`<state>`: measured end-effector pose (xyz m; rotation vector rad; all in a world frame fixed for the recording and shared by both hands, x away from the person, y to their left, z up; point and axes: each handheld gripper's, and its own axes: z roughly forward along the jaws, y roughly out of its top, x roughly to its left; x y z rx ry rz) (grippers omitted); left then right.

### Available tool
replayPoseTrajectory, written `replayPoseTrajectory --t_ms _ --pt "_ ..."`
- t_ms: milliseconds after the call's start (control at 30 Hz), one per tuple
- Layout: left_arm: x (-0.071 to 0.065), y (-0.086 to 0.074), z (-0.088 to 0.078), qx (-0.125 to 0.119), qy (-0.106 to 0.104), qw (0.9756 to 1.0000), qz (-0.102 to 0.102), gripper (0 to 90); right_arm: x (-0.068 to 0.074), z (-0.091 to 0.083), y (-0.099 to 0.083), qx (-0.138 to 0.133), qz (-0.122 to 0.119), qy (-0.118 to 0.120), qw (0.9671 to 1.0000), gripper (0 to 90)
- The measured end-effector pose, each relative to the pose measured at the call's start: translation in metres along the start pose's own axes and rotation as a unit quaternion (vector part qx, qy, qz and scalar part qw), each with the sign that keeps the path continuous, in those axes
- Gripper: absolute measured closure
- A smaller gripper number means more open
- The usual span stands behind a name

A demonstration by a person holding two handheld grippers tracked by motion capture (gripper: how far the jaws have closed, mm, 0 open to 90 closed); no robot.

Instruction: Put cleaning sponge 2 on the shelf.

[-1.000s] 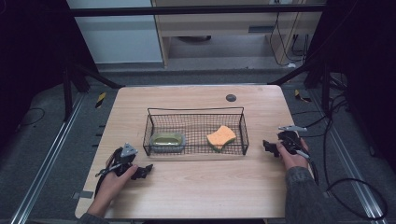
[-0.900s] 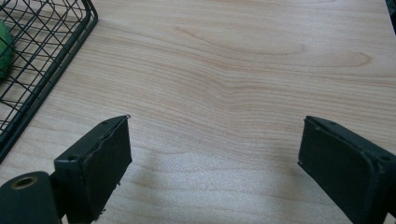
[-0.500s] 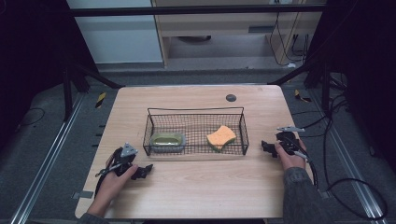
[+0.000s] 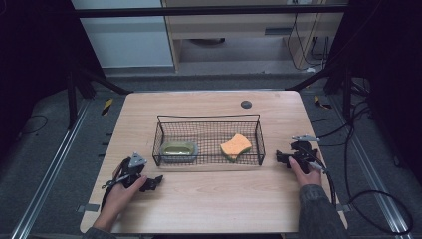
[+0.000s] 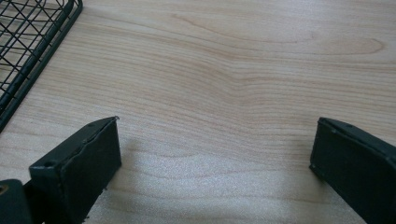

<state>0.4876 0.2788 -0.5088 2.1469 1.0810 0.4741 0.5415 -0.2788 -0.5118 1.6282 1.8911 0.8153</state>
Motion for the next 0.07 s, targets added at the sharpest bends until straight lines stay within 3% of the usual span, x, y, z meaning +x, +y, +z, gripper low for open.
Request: replayPoseTrajectory --t_ms 67 --pt "0.0 0.0001 0.0 0.0 0.0 1.0 0.0 0.0 0.0006 0.0001 0.0 0.0 0.003 -0.002 1.0 1.1"
